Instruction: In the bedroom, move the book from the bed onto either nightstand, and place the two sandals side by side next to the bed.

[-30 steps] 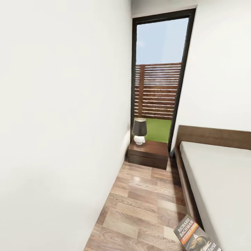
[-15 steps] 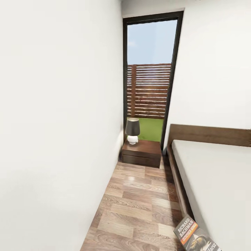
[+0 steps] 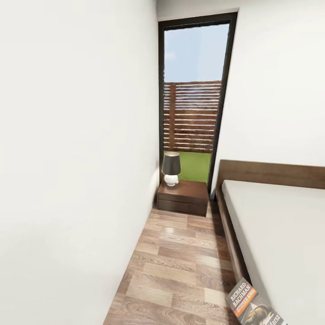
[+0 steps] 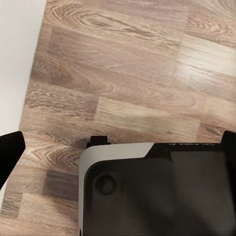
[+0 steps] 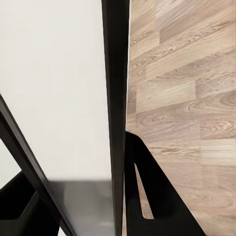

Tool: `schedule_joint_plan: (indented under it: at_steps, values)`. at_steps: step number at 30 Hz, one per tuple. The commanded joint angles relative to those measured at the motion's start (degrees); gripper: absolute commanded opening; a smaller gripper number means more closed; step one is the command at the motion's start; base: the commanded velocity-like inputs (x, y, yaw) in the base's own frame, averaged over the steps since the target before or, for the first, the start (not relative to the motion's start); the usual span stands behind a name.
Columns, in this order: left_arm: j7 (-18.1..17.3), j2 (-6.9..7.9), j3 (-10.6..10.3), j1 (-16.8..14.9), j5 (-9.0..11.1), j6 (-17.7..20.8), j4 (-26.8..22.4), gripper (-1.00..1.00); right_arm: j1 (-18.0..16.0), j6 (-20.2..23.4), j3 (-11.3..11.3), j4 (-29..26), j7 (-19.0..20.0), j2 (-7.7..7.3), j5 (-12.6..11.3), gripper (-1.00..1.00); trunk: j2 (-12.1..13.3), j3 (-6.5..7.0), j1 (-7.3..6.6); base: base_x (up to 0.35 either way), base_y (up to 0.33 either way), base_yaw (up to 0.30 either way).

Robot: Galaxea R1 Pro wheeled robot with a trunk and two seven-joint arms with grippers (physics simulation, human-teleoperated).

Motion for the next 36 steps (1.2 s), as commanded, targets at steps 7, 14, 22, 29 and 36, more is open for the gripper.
schedule_joint_plan:
  at_steps: [7,14,22,29,36]
  values:
    - [-0.3,0.02,-0.2,0.0,0.6,-0.1,0.1,1.0,-0.1,0.1,0.4,0.2,0.2,0.01,-0.5,-1.0,0.0,-0.64,0.02,0.0,0.0,0.0]
    - [-0.3,0.02,-0.3,0.0,0.6,-0.1,0.1,1.0,-0.1,0.1,0.4,0.2,0.3,0.01,-0.5,-1.0,0.0,-1.25,0.02,0.0,0.0,0.0]
    - [-0.3,0.01,-0.3,0.0,0.6,-0.1,0.1,1.0,-0.1,0.1,0.4,0.2,0.3,0.01,-0.5,-1.0,0.0,-1.8,0.02,0.0,0.0,0.0]
    - [-0.3,0.02,-0.2,0.0,0.6,-0.1,0.1,1.0,-0.1,0.1,0.4,0.2,0.3,0.01,-0.5,-1.0,0.0,-1.84,0.02,0.099,0.0,0.0]
    - [-0.3,0.02,-0.2,0.0,0.6,-0.1,0.1,1.0,-0.1,0.1,0.4,0.2,0.4,0.01,-0.5,-1.0,0.0,-1.84,0.02,0.256,0.0,-0.001]
